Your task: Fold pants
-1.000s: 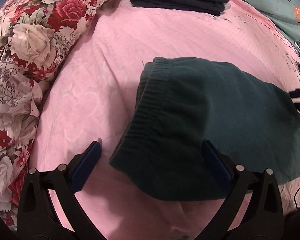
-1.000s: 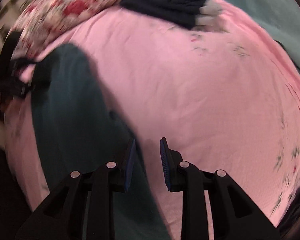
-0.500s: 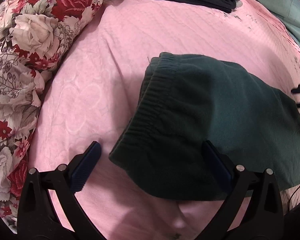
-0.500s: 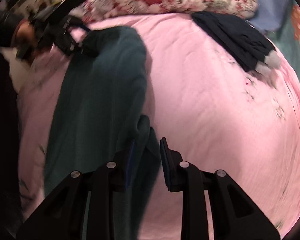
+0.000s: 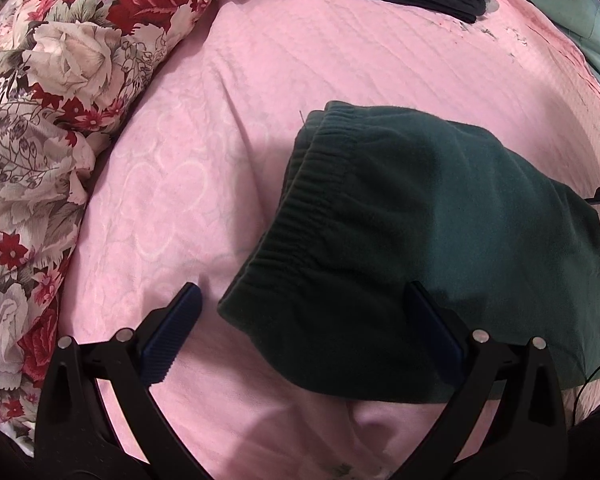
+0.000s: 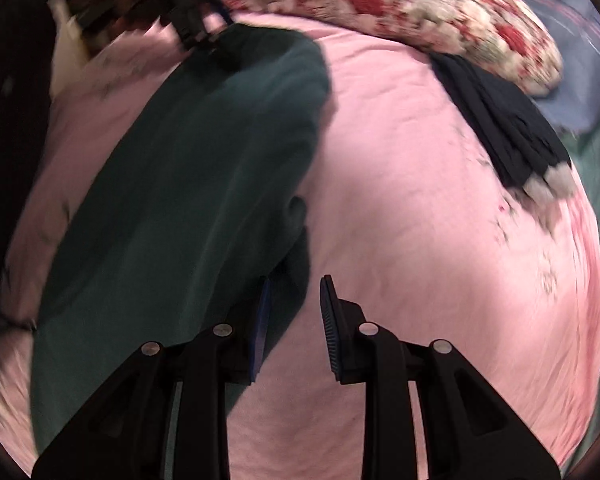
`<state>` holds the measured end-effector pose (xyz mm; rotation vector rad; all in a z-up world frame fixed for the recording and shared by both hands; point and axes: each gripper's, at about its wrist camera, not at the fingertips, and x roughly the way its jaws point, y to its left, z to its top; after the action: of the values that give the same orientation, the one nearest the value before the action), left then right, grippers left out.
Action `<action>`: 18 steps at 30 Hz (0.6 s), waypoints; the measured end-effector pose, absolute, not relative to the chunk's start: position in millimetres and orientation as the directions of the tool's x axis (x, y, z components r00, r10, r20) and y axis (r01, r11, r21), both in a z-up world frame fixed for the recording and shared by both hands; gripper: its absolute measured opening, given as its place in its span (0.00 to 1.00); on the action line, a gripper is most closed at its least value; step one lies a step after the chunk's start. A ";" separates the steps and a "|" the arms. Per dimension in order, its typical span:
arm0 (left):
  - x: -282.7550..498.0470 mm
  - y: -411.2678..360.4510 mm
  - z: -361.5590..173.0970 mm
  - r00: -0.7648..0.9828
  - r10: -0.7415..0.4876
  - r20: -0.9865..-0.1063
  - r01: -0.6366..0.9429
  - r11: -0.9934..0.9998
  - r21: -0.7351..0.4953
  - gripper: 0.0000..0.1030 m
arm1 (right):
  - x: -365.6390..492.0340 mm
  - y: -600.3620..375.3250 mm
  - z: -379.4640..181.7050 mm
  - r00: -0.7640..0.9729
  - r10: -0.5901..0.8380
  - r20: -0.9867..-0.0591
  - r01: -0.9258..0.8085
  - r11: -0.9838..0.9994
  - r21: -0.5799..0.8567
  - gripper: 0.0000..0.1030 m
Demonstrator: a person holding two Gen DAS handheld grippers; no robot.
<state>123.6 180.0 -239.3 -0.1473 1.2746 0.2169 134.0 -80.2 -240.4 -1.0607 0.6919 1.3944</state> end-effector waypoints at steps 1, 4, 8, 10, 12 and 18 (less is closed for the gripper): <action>123.4 179.8 -239.4 0.275 0.082 -0.958 -0.243 0.970 0.013 0.98 | 133.2 -80.8 -243.6 0.110 0.425 -0.898 -0.970 -0.153 -0.191 0.25; 124.8 178.8 -239.0 0.267 0.085 -0.960 -0.252 0.967 0.015 0.98 | 139.3 -83.0 -244.5 0.084 0.439 -0.895 -0.973 -0.159 -0.169 0.25; 125.5 176.8 -238.7 0.262 0.092 -0.961 -0.251 0.968 0.024 0.98 | 131.8 -71.0 -241.3 0.033 0.505 -0.862 -0.972 -0.185 -0.146 0.25; 125.9 176.5 -238.9 0.261 0.092 -0.961 -0.253 0.967 0.024 0.98 | 133.3 -65.6 -243.1 0.029 0.525 -0.851 -0.975 -0.174 -0.141 0.25; 125.6 175.8 -239.4 0.261 0.090 -0.961 -0.252 0.968 0.022 0.98 | 140.2 -58.9 -246.5 0.030 0.541 -0.840 -0.981 -0.143 -0.127 0.26; 128.2 178.5 -241.7 0.259 0.077 -0.963 -0.239 0.971 0.014 0.98 | 154.6 -50.0 -252.8 -0.069 0.573 -0.817 -0.994 -0.112 0.005 0.24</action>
<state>128.2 178.5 -241.7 -0.1450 1.2919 0.2153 154.6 -50.0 -252.8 -0.7945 0.7175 1.5427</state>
